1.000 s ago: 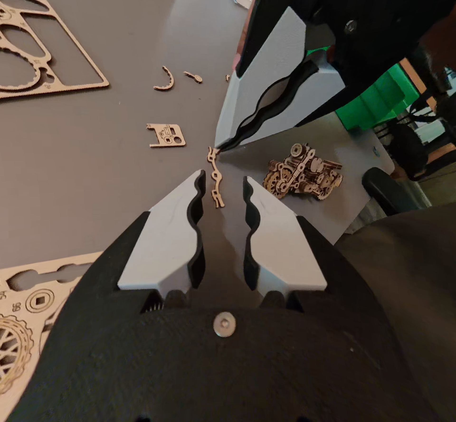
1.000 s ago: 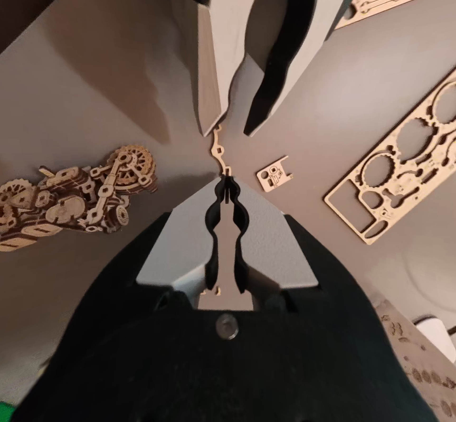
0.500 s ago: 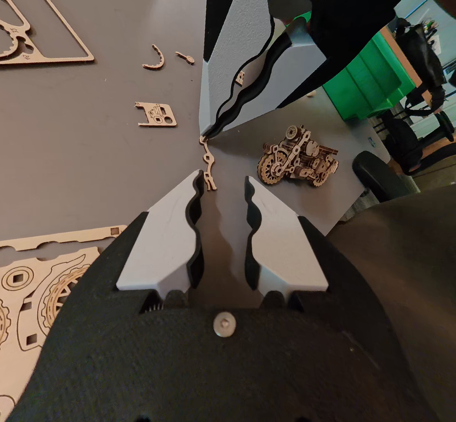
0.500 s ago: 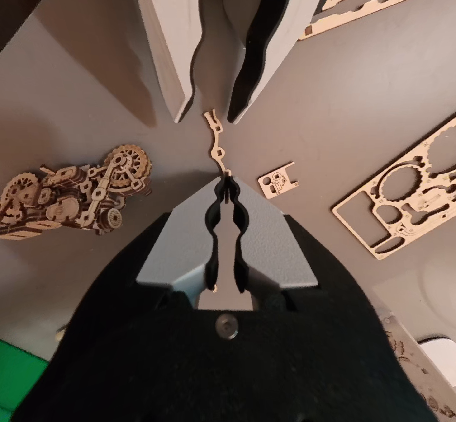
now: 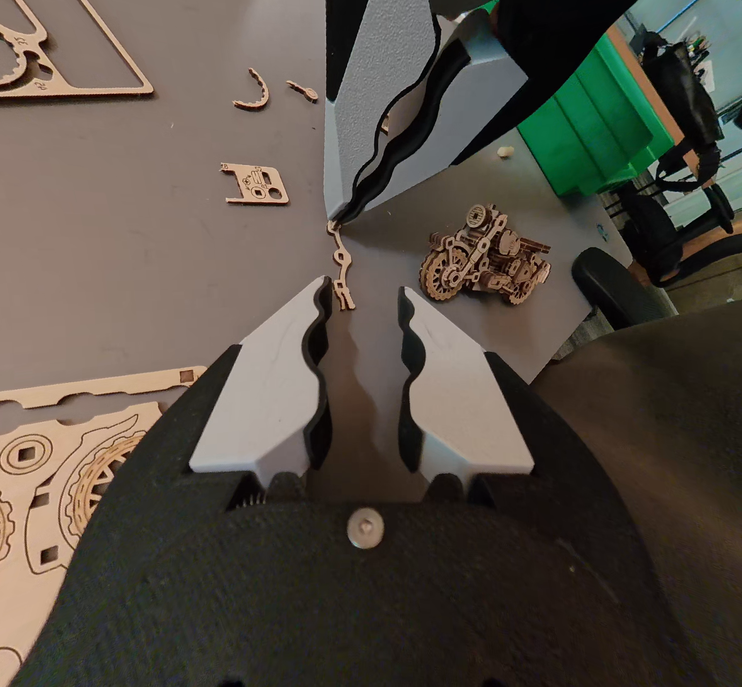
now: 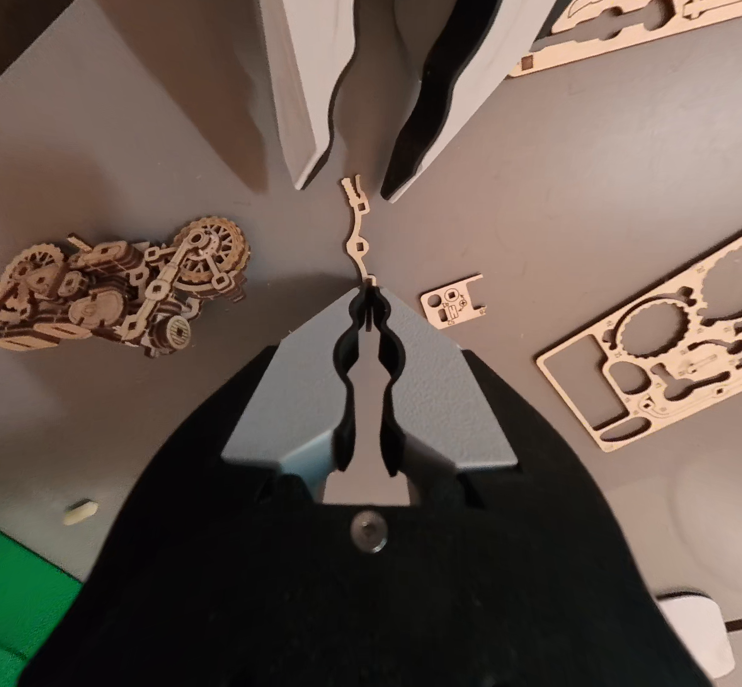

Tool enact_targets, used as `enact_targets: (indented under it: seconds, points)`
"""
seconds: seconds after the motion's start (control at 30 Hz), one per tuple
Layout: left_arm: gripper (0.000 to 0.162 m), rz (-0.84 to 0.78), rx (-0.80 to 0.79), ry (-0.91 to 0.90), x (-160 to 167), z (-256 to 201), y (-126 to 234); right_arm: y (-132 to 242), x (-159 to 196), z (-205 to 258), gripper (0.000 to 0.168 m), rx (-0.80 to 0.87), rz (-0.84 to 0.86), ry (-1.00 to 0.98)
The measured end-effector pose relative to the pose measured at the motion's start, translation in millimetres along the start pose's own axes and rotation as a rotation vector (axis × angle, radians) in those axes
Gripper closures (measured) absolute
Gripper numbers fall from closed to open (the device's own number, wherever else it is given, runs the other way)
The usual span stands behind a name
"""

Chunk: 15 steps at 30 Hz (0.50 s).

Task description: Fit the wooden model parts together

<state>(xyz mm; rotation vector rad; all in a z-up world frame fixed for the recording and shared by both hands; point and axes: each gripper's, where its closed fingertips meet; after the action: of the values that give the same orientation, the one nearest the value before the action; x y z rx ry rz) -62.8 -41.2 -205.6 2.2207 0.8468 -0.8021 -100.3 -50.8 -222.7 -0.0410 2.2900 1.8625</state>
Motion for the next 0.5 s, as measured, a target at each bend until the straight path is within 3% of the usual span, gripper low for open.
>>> enact_targets:
  seconds: [0.5]
  points:
    - [0.131,-0.002,0.013,0.012,-0.6,-0.4,-0.1,-3.1,2.8,0.4,0.168,0.019,0.057,0.108]
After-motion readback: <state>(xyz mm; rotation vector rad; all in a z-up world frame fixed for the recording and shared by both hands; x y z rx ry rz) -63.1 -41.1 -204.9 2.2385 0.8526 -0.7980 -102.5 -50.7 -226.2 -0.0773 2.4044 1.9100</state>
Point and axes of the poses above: each gripper's, where its closed fingertips meet, y back along the fingers, x out of its underside, z = x × y across the jaws, and after that the axes turned 13 degrees about x, right-handed
